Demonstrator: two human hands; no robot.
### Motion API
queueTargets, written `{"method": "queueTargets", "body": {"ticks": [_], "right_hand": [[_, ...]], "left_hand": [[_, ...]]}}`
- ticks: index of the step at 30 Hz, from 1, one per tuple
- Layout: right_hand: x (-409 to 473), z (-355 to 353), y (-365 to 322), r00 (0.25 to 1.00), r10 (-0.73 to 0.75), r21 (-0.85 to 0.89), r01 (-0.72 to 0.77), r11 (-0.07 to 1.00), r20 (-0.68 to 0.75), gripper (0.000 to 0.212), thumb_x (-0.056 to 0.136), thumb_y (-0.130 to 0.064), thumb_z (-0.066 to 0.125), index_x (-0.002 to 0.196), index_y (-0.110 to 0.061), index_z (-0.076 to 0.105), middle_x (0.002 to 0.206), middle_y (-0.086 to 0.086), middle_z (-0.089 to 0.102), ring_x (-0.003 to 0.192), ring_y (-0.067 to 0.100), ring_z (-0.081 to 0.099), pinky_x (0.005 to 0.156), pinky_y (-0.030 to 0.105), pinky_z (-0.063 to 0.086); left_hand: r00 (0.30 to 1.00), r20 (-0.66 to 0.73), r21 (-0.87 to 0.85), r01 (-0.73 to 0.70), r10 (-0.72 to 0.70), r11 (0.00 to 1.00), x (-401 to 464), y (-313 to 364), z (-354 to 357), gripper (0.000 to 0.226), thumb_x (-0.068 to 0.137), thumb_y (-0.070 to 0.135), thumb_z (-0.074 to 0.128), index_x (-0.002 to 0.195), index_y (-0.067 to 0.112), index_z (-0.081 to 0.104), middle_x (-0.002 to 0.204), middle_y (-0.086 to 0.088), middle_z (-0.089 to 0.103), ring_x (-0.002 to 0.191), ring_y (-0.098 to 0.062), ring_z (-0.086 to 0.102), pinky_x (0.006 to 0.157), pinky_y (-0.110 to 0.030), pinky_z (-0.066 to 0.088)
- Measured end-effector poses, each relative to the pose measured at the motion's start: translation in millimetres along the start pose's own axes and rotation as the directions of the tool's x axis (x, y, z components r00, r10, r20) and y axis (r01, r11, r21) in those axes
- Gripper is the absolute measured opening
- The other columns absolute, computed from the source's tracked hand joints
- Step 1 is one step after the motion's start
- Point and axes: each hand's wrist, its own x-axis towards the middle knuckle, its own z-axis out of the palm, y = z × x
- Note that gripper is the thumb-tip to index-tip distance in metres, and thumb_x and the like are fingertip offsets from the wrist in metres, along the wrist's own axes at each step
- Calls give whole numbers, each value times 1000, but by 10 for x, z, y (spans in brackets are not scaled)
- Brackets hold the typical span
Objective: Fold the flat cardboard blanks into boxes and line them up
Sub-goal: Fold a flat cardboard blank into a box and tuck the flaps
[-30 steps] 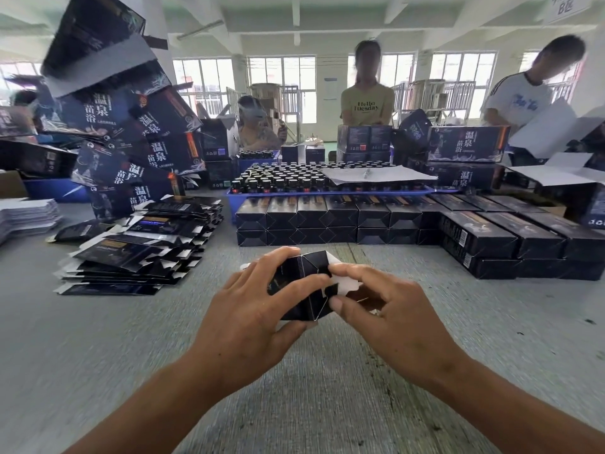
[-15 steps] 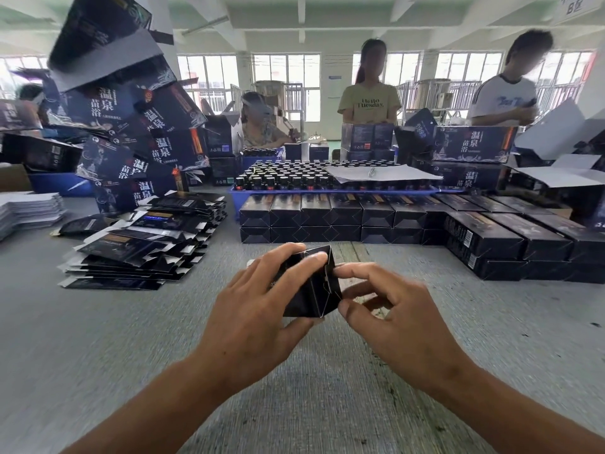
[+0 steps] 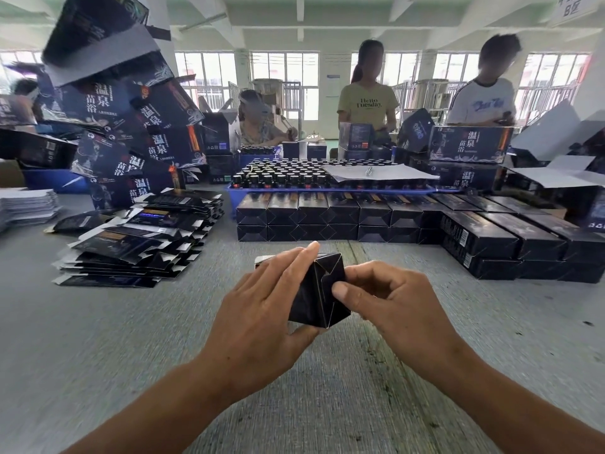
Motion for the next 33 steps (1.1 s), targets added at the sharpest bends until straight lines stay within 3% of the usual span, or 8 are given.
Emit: {"method": "queueTargets", "body": {"ticks": [5, 12, 17, 21, 25, 27, 29, 33], "right_hand": [[0, 10, 1, 998, -5, -63, 1, 998, -63, 8, 83, -19, 79, 89, -24, 76, 83, -8, 76, 80, 9, 72, 76, 28, 60], [3, -23, 11, 1000, -15, -37, 14, 999, -3, 14, 85, -29, 78, 97, -31, 73, 92, -12, 76, 85, 8, 72, 74, 25, 57], [-32, 25, 35, 997, 19, -82, -13, 997, 73, 64, 72, -64, 73, 130, -48, 51, 112, -20, 69, 100, 0, 69, 76, 21, 59], [7, 33, 57, 997, 77, -27, -76, 997, 20, 60, 72, -41, 73, 127, -47, 49, 101, -11, 71, 88, 5, 71, 68, 18, 56], [93, -57, 107, 980, 199, 146, -199, 969, 14, 65, 53, -28, 74, 116, -32, 58, 91, -3, 75, 83, 15, 70, 72, 32, 60], [101, -68, 123, 971, 233, 188, -240, 952, 57, 58, 51, -22, 75, 108, -26, 63, 93, 4, 75, 87, 23, 70, 79, 40, 60], [83, -51, 128, 963, 240, 166, -258, 952, 121, 55, 53, -19, 77, 107, -23, 65, 99, 6, 75, 93, 24, 72, 84, 43, 60], [39, -4, 110, 937, 242, 16, -254, 967, 252, 59, 57, -26, 79, 114, -27, 63, 105, -10, 76, 99, 6, 71, 90, 33, 50]], "left_hand": [[1000, 4, 9, -25, 25, 1000, -16, 8, 27, 100, 69, 40, 84, 151, 13, 33, 142, -3, 51, 125, -15, 46, 99, -31, 42], [999, -27, -13, -19, 19, 1000, -8, 4, 24, 92, 73, 43, 72, 151, 13, 33, 143, 3, 42, 127, -14, 42, 101, -30, 35], [997, 15, -30, -71, 71, 997, -11, -16, 51, 89, 82, 46, 66, 155, 17, 26, 150, 1, 45, 140, -15, 38, 110, -34, 36], [991, 33, -14, -131, 132, 991, -17, -22, 83, 89, 84, 29, 73, 157, 16, 23, 162, 0, 31, 152, -19, 21, 119, -45, 31], [987, -118, -95, 97, -108, 991, -3, -17, 60, 74, 89, 27, 68, 152, 17, 31, 157, -3, 34, 146, -18, 31, 114, -41, 35], [933, -102, -313, 298, -344, 902, 30, -21, 6, 66, 96, 45, 59, 152, 27, 29, 151, 5, 39, 139, -6, 36, 109, -30, 35], [847, 54, -562, 464, -529, 685, 75, -38, -38, 80, 83, 59, 58, 152, 34, 29, 141, 14, 49, 126, 6, 48, 104, -25, 41], [770, 297, -783, 535, -565, 317, 129, -106, -61, 85, 76, 52, 68, 152, 37, 32, 127, 15, 66, 110, 1, 65, 97, -31, 52]]}}
